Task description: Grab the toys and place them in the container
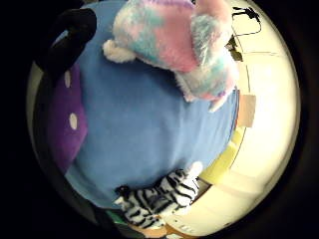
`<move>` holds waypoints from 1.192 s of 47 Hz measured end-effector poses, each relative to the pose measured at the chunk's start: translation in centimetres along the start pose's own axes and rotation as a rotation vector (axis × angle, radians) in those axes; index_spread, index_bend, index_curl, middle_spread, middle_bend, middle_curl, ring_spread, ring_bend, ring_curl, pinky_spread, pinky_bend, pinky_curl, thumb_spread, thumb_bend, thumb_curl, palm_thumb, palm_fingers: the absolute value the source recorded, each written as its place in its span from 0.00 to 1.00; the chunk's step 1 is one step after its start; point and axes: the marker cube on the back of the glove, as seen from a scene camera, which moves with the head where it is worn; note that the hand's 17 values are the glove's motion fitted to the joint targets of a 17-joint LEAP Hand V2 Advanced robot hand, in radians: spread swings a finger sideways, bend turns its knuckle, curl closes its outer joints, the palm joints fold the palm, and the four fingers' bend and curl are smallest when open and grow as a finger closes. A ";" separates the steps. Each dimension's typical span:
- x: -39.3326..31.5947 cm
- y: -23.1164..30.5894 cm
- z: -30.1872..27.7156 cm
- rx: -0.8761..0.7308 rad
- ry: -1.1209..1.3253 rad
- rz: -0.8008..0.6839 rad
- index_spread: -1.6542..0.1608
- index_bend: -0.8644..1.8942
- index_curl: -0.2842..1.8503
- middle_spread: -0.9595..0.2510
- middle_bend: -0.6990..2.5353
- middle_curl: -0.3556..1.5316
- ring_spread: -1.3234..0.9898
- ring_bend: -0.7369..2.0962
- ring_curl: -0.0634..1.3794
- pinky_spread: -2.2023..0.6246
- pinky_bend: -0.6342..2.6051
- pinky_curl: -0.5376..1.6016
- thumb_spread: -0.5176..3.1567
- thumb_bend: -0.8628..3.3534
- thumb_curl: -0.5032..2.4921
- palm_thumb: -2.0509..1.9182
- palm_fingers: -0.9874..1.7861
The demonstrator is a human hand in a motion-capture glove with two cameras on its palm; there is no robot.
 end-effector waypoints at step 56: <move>-7.3 -0.2 -11.7 0.229 -0.102 -0.128 0.77 0.56 0.36 0.53 0.51 0.49 0.40 0.65 0.42 0.61 0.45 0.46 0.32 0.27 0.37 0.68 0.83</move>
